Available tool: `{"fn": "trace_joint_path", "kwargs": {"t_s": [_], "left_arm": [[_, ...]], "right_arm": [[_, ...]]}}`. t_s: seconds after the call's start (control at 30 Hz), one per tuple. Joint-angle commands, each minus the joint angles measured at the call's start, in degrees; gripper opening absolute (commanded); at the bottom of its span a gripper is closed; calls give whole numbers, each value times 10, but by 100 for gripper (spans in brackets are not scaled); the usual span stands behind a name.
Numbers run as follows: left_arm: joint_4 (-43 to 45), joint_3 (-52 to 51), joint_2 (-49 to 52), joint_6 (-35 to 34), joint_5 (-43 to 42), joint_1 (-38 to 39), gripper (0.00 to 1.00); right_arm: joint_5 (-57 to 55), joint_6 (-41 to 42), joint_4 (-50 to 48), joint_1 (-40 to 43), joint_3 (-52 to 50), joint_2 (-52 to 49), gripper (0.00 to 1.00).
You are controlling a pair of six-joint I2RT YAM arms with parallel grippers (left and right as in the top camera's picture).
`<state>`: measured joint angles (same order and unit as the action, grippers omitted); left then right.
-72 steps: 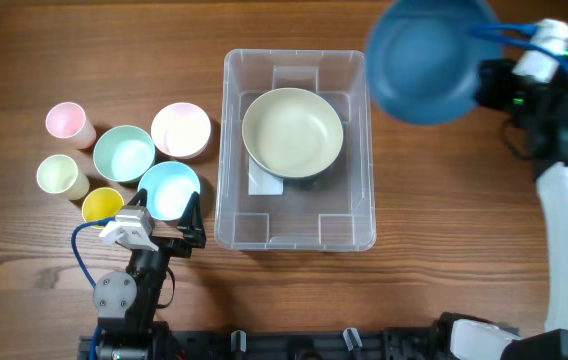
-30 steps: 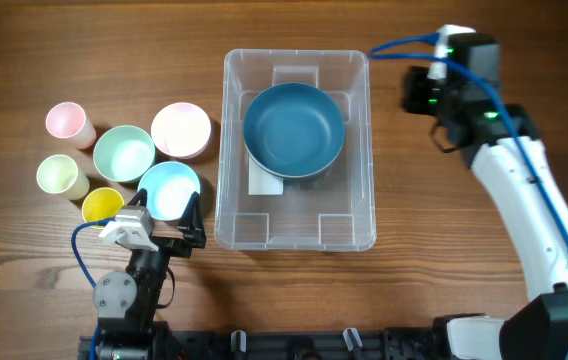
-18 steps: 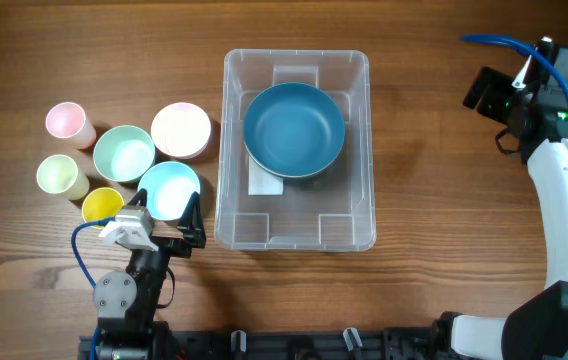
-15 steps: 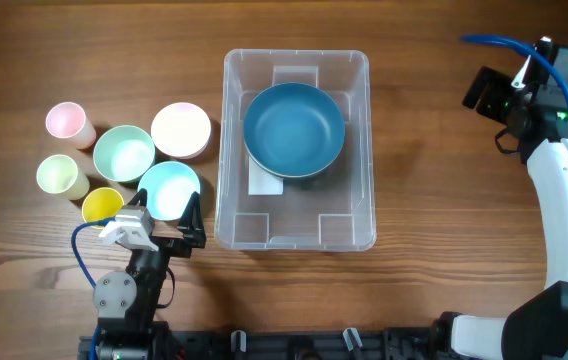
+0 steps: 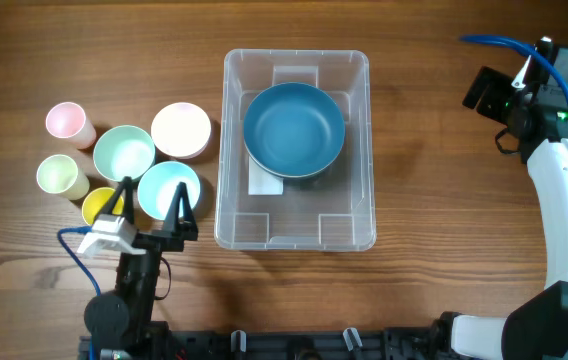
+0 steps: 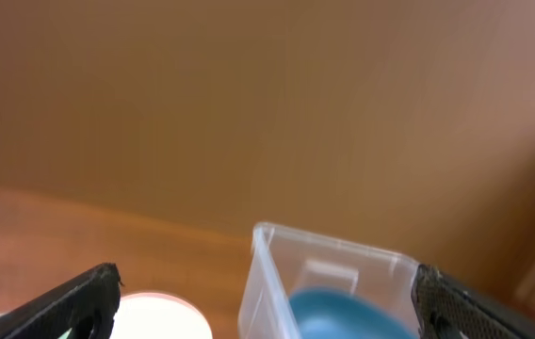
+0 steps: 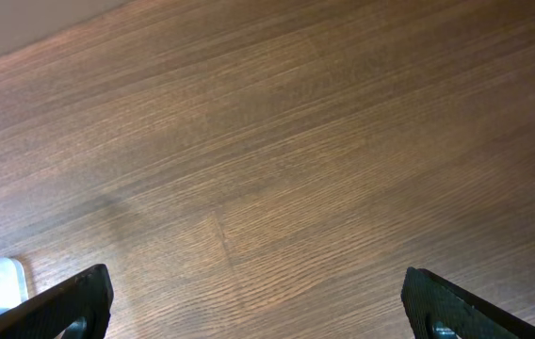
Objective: Pack container
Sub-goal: 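Move the left gripper to the yellow cup and grasp it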
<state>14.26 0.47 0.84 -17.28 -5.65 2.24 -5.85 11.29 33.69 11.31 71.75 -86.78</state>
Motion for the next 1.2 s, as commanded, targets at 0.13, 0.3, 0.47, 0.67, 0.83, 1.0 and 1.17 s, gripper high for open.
{"fn": "trace_joint_path", "kwargs": {"t_s": [0.13,0.3,0.47,0.67,0.83,1.0,1.17], "left_arm": [[-203,93,11,-108,176,-2,100],[-383,251,88,-132,235,-2,99],[-482,400,174,-117,257,-2,100],[-549,435,216,-108,228,-2,100],[-579,435,216,-101,234,-2,100],[-667,435,219,-307,364,-2,100],[-735,435,250,-393,400,-2,100]], "right_arm": [[-5,-2,0,-2,5,3,100],[-6,-2,0,-2,5,3,100],[-5,-2,0,-2,5,3,99],[-6,-2,0,-2,5,3,100],[-5,-2,0,-2,5,3,100],[-5,-2,0,-2,5,3,100],[-6,-2,0,-2,5,3,100]]}}
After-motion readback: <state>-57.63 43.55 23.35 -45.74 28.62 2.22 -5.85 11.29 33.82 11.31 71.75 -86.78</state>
